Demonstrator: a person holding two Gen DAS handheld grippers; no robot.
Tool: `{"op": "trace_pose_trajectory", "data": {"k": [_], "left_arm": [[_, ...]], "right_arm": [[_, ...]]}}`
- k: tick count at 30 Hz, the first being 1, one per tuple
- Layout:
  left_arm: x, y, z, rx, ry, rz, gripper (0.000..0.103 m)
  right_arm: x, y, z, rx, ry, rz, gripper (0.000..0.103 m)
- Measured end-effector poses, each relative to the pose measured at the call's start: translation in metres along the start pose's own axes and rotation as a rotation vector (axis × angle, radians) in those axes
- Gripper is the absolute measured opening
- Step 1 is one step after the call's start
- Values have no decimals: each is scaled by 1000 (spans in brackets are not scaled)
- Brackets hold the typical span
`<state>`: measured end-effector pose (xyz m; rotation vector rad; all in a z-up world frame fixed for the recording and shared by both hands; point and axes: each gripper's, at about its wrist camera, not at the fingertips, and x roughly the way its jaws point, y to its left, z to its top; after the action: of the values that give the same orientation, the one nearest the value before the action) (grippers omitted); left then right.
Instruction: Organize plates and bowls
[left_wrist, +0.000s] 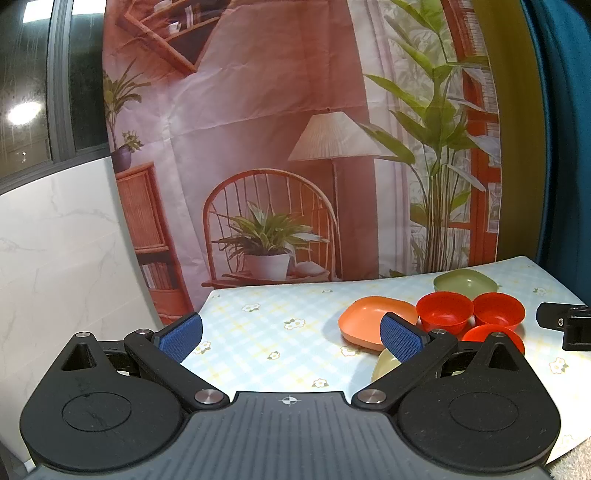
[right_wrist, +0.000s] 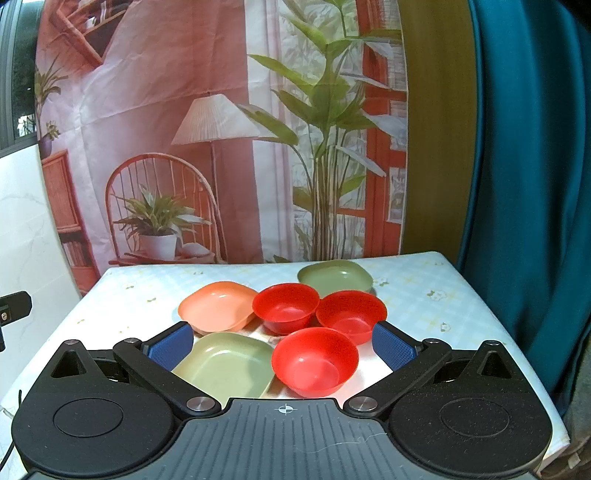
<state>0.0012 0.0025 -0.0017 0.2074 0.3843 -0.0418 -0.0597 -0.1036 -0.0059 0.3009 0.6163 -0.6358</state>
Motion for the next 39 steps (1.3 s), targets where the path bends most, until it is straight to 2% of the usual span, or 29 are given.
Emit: {"op": "trace_pose_trajectory", "data": {"k": [39], "left_arm": [[-2,-3,3,-4,-2,0,103]], "right_arm": [[-4,1,4,-5,-18,-2,103]]}}
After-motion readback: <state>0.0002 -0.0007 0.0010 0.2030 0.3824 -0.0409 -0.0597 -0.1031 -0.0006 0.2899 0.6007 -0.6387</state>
